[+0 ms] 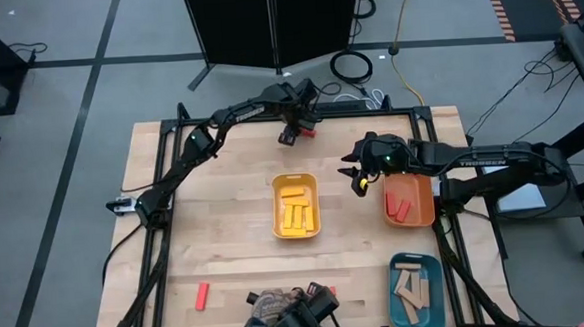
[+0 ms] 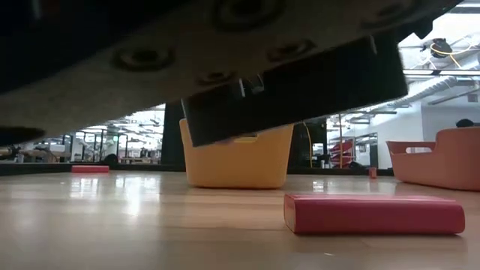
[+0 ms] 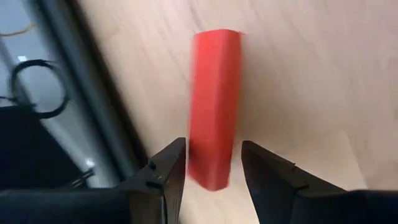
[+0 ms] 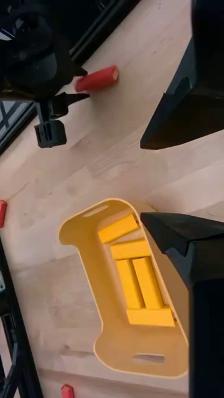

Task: Sort blocks
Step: Put the orange wooden block into the orange bin

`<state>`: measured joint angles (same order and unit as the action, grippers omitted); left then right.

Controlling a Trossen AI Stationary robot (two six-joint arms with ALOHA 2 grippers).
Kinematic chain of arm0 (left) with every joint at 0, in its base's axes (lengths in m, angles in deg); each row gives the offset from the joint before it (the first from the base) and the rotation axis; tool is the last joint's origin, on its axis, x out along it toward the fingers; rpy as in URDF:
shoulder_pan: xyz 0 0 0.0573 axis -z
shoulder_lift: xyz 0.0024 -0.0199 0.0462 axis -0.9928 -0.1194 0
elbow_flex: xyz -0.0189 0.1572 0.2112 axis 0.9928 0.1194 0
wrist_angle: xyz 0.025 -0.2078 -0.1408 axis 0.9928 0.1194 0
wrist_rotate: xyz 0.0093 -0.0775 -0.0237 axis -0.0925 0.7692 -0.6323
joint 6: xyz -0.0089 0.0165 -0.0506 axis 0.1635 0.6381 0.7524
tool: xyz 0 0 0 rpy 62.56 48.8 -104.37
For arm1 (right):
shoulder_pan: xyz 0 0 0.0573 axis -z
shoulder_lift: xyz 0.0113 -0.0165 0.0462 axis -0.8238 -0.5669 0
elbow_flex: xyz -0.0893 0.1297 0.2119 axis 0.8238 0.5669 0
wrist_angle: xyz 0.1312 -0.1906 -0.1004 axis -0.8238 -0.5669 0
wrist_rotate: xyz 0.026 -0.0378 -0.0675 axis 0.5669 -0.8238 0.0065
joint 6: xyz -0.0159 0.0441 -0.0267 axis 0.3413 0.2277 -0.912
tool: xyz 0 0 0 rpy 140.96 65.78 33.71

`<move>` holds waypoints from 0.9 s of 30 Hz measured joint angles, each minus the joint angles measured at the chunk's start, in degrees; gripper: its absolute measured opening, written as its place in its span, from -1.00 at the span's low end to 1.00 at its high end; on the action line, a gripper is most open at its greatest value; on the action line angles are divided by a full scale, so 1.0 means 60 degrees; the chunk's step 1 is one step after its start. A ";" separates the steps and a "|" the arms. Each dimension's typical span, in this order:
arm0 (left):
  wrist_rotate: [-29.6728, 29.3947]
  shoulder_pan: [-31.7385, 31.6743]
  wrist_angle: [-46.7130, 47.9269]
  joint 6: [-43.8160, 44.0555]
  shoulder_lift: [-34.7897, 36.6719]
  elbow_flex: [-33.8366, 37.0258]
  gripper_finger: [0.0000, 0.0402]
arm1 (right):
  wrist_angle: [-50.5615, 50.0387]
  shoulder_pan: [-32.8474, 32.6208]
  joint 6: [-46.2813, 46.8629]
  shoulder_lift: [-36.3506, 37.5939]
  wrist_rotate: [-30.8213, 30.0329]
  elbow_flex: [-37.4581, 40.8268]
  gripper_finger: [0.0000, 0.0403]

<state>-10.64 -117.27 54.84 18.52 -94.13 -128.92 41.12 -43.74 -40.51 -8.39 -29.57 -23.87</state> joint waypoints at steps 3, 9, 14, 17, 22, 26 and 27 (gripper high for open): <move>0.0201 -0.0016 -0.0028 -0.0009 -0.0085 0.0000 -0.24 | 0.0005 0.0000 -0.0002 -0.0006 0.0021 -0.0004 -0.16; 0.0471 -0.0079 -0.0012 0.0002 -0.0085 0.0000 -0.24 | 0.0046 -0.0004 0.0009 -0.0002 0.0169 -0.0007 -0.16; 0.0671 -0.0180 0.0045 0.0254 -0.0085 0.0000 -0.27 | 0.0048 -0.0004 0.0029 -0.0002 0.0169 -0.0007 -0.16; 0.0773 -0.0223 0.0016 0.0429 -0.0127 0.0000 -0.31 | 0.0048 -0.0004 0.0029 0.0001 0.0169 -0.0007 -0.16; 0.0894 -0.0274 0.0065 0.0578 -0.0165 0.0000 -0.33 | 0.0045 -0.0004 0.0029 0.0001 0.0169 -0.0007 -0.16; 0.0886 -0.0274 0.0069 0.0604 -0.0165 0.0000 -0.33 | 0.0011 -0.0004 0.0029 0.0001 0.0202 -0.0007 -0.16; 0.0841 -0.0274 0.0073 0.0653 -0.0165 0.0000 -0.33 | -0.0004 -0.0004 0.0029 0.0005 0.0202 -0.0007 -0.16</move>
<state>-5.59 -118.91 55.28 22.44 -95.13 -128.92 41.10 -43.76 -40.34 -8.36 -28.36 -23.91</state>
